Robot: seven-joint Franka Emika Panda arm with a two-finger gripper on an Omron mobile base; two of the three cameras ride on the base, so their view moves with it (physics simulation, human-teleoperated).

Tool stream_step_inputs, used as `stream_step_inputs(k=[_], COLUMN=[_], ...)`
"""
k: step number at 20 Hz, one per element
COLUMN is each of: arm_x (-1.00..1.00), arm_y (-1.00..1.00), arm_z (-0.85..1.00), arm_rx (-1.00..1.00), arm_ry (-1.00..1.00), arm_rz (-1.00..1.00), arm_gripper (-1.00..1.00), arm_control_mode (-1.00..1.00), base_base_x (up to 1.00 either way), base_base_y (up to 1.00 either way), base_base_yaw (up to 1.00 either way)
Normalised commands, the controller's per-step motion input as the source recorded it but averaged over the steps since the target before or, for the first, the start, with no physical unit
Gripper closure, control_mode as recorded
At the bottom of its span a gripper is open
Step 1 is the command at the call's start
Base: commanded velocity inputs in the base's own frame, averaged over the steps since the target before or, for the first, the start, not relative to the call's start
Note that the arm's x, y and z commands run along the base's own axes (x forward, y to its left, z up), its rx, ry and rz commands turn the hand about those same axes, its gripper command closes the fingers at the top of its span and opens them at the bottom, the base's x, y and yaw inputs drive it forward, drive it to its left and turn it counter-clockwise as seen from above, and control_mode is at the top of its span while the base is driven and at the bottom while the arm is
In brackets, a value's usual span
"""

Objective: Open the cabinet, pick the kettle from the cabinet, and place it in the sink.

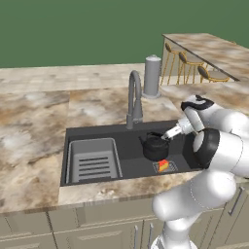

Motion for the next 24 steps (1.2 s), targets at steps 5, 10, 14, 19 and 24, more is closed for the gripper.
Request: stream_step_inputs(k=[5,10,14,19,24], arm_x=[0.34,0.31,0.30,0.32,0.27], arm_y=[0.03,0.08,0.09,0.08,0.09], arm_z=[-0.22,-0.30,-0.37,-0.34,-0.39], arm_rx=[-0.04,-0.06,-0.07,-0.01,-0.01], arm_ry=[0.00,0.00,0.00,0.00,-0.01], arm_rz=[0.05,0.06,0.06,0.04,0.03], arm_gripper=[1.00,1.00,1.00,1.00,1.00], arm_control_mode=[-1.00,-1.00,-1.00,-1.00,-1.00], base_base_x=[0.00,0.00,0.00,0.00,0.00], base_base_y=[0.00,0.00,0.00,0.00,0.00], base_base_yaw=[0.00,0.00,0.00,0.00,0.00])
